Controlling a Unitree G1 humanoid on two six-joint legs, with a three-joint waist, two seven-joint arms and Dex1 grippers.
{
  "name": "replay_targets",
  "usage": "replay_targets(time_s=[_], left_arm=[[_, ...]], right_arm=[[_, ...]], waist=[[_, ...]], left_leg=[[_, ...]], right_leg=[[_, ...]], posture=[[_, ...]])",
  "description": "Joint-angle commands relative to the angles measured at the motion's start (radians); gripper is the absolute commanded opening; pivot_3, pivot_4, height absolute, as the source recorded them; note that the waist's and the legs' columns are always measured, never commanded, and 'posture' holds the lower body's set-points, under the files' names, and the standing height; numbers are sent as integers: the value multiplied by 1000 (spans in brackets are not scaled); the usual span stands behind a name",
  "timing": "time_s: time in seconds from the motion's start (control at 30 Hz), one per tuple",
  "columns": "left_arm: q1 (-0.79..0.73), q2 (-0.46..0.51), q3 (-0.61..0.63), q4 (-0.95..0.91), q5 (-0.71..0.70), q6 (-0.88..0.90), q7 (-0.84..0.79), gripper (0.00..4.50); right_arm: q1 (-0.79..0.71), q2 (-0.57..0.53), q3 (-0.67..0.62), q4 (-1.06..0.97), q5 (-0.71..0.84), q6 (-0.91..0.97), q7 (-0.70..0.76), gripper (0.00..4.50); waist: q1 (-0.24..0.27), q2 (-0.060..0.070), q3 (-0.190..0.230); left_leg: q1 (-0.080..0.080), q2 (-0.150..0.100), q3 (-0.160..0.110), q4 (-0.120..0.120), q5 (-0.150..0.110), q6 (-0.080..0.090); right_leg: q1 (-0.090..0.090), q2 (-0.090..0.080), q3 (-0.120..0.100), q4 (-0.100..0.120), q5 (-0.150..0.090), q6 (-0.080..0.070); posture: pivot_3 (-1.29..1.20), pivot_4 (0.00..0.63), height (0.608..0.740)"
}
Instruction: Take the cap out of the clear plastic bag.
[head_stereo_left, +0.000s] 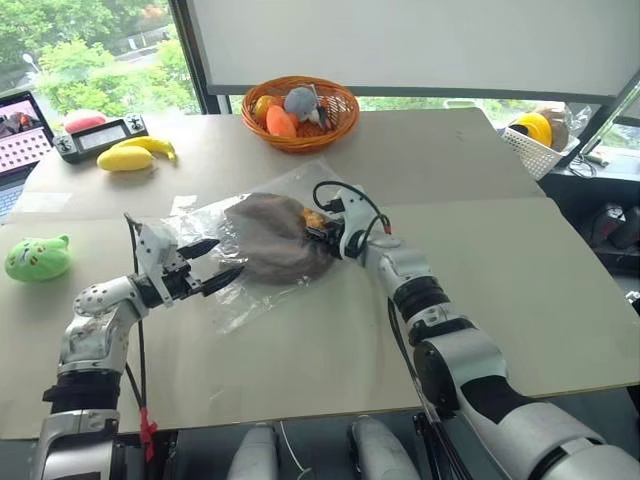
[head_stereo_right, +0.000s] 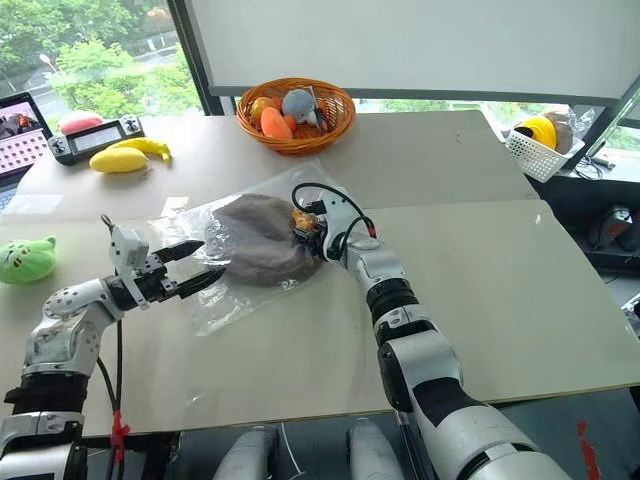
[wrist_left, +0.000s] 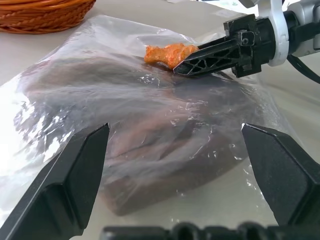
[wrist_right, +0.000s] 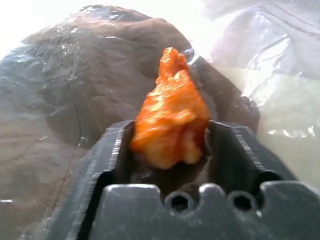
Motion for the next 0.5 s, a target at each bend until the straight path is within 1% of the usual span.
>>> replay_targets(time_s=[0.03, 0.13, 0.27, 0.33, 0.37, 0.4, 0.5], left_arm=[[-18, 9, 6, 0, 2, -18, -5, 4500], [-17, 8, 2, -3, 3, -17, -7, 4500], [-14, 10, -2, -9, 2, -14, -9, 4500], [-12, 10, -4, -17, -1, -11, -8, 4500], [-12, 10, -4, -20, -1, -10, -8, 4500], [-12, 11, -6, -21, -2, -8, -8, 4500], [-14, 11, -8, -21, -2, -6, -9, 4500]], right_arm=[[-25, 7, -16, -26, 2, -30, 7, 1654], [-28, -7, -43, -50, 18, -53, -4, 1652], [-52, -113, -148, -43, 42, -157, -65, 1652], [-67, -225, -217, 25, 45, -235, -138, 1652], [-72, -258, -235, 50, 46, -258, -158, 1652], [-71, -316, -250, 95, 34, -287, -190, 1652], [-50, -427, -270, 212, 4, -321, -266, 1652]], waist=[[0, 0, 0], [1, 0, 0], [8, 0, 0], [16, 0, 0], [24, 0, 0], [30, 0, 0], [29, 0, 0]], left_leg=[[0, 0, 0, 0, 0, 0], [0, 0, 0, 0, 0, 0], [-1, 0, 0, 0, 0, 0], [-2, -1, -1, 0, 0, 0], [-2, -1, -1, 1, 0, 0], [-2, -2, -1, 1, 0, 0], [-2, -1, 0, -1, 0, 0]], right_leg=[[0, 0, 0, 0, 0, 0], [0, 0, 0, 0, 0, 0], [0, 0, 0, 0, 0, 0], [0, -1, 0, -1, 0, 0], [0, -1, 0, -1, 0, 0], [0, -1, 0, -2, 0, 0], [0, -1, 0, -3, 0, 0]], posture=[[0, 150, 735], [0, 150, 735], [0, 150, 735], [0, 150, 735], [0, 150, 735], [0, 150, 735], [0, 150, 735]])
